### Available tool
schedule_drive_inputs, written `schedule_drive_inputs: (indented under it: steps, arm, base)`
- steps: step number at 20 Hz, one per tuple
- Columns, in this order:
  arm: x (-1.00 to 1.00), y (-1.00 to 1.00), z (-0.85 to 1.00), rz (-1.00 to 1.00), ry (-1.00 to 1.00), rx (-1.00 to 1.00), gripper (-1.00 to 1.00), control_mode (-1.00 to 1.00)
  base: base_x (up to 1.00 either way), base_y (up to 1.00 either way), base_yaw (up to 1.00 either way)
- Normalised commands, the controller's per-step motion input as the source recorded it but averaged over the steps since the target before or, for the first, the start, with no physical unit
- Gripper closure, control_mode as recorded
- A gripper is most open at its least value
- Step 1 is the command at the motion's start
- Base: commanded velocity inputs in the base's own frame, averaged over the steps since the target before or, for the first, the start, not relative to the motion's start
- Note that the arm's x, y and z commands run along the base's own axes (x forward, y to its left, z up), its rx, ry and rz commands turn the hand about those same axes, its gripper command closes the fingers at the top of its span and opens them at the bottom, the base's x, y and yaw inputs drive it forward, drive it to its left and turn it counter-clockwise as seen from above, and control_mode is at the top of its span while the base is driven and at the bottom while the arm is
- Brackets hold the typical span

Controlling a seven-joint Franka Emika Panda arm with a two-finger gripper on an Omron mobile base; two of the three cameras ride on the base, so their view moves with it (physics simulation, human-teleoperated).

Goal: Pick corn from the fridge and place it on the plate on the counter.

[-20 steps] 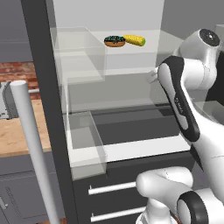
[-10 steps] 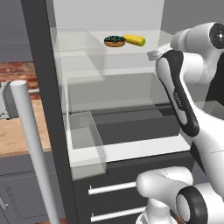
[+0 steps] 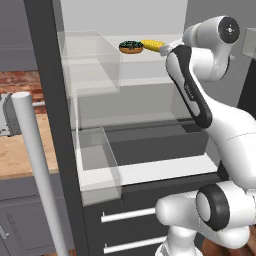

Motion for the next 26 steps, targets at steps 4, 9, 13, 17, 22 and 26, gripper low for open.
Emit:
schedule_drive_inputs:
  steps: [4, 9, 13, 17, 22, 26]
  arm:
    - [0.74, -0.04, 0.00, 0.03, 0.12, 0.00, -1.00, -1.00]
    - [0.66, -0.21, -0.01, 0.05, 0.04, 0.00, -1.00, -1.00]
    - [0.60, -0.20, -0.13, 0.01, 0.00, 0.00, -1.00, -1.00]
    - [0.62, -0.05, -0.11, 0.00, 0.03, 0.00, -1.00, -1.00]
    - [0.74, 0.00, -0.08, 0.00, 0.05, 0.00, -1.00, -1.00]
    - [0.33, 0.00, -0.02, 0.00, 0.13, 0.00, -1.00, -1.00]
  base:
    - [0.00, 0.00, 0.00]
    - [0.00, 0.00, 0.00]
    - [0.00, 0.00, 0.00]
    - [0.00, 0.00, 0.00]
    - [0.00, 0.00, 0.00]
    - [0.00, 0.00, 0.00]
